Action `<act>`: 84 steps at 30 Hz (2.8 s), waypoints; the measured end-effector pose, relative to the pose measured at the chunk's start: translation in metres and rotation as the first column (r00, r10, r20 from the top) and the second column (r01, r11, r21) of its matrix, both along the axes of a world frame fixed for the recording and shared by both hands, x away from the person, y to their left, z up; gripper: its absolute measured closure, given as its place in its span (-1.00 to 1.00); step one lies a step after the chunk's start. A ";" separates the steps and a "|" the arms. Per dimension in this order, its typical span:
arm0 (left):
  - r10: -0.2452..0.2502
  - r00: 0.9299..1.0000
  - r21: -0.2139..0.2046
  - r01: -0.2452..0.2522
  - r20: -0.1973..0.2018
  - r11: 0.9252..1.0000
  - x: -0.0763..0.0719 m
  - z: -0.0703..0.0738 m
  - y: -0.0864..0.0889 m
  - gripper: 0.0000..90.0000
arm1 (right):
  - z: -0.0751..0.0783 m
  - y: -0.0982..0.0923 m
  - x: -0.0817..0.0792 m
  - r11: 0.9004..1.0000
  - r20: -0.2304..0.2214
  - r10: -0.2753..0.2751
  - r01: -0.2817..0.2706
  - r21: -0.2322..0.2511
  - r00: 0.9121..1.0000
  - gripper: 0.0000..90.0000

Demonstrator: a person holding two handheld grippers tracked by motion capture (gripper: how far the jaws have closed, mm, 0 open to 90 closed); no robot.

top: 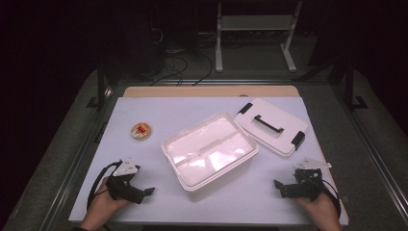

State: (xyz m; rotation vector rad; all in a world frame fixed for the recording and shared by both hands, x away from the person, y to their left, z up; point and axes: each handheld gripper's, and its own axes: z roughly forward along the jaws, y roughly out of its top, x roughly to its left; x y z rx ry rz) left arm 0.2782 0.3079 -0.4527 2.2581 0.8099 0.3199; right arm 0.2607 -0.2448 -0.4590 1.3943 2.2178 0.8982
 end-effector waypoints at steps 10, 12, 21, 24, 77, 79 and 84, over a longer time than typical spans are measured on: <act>-0.019 1.000 -0.037 0.019 -0.003 0.999 -0.008 0.010 0.003 -0.30 | 0.009 -0.009 0.000 1.000 -0.022 0.004 -0.004 0.005 1.000 -0.47; -0.025 1.000 -0.046 0.025 0.003 0.999 -0.010 0.015 0.000 -0.18 | 0.013 -0.010 -0.002 0.999 -0.025 0.027 -0.027 0.029 0.999 -0.19; -0.065 0.998 -0.040 0.064 -0.010 0.997 -0.016 0.038 -0.021 0.99 | 0.032 0.005 -0.003 0.981 0.035 0.179 -0.181 0.072 0.983 0.99; -0.066 0.998 -0.067 0.066 0.004 0.996 -0.016 0.046 -0.027 0.99 | 0.036 0.009 -0.001 0.973 0.032 0.210 -0.212 0.090 0.977 0.99; -0.024 0.996 -0.076 0.031 0.088 0.997 0.031 0.075 -0.060 0.99 | 0.060 0.057 0.059 0.893 0.142 0.404 -0.423 0.152 0.904 0.99; -0.017 0.996 -0.076 0.024 0.089 0.997 0.034 0.076 -0.060 0.99 | 0.060 0.057 0.059 0.890 0.140 0.408 -0.427 0.159 0.902 0.99; -0.007 0.996 -0.078 0.014 0.088 0.997 0.044 0.076 -0.058 0.99 | 0.060 0.059 0.056 0.883 0.141 0.421 -0.440 0.164 0.896 0.99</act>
